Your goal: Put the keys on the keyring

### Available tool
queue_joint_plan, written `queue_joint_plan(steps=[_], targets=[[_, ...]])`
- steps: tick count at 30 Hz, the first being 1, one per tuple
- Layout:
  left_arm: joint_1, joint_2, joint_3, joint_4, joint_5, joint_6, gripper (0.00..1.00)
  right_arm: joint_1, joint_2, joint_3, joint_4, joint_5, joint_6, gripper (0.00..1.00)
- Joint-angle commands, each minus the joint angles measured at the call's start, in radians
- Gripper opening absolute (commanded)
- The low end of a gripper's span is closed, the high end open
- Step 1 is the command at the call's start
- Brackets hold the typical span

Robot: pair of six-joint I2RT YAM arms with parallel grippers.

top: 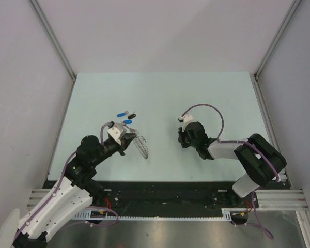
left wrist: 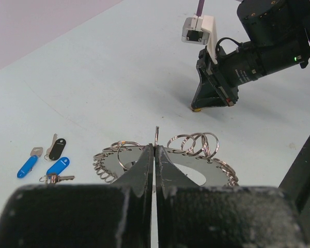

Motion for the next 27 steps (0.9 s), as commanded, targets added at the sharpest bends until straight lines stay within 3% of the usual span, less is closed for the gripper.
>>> queue_joint_plan(steps=[1,4,10,15,27], targets=[[0.008,-0.007,0.006,0.054,0.004,0.02,0.0,0.008,-0.01,-0.003,0.034,0.017,-0.023,0.05],[0.007,-0.002,0.006,0.057,0.01,0.021,0.0,0.014,-0.029,-0.003,0.018,0.022,-0.037,0.0],[0.007,0.012,0.01,0.077,0.04,0.02,0.01,0.036,-0.147,-0.003,-0.025,0.001,-0.063,0.0],[0.007,0.067,0.033,0.104,0.166,-0.003,0.0,0.033,-0.333,0.011,-0.086,-0.106,-0.094,0.0],[0.008,0.223,0.121,0.254,0.439,0.041,0.0,0.025,-0.696,0.16,-0.445,-0.324,-0.281,0.0]])
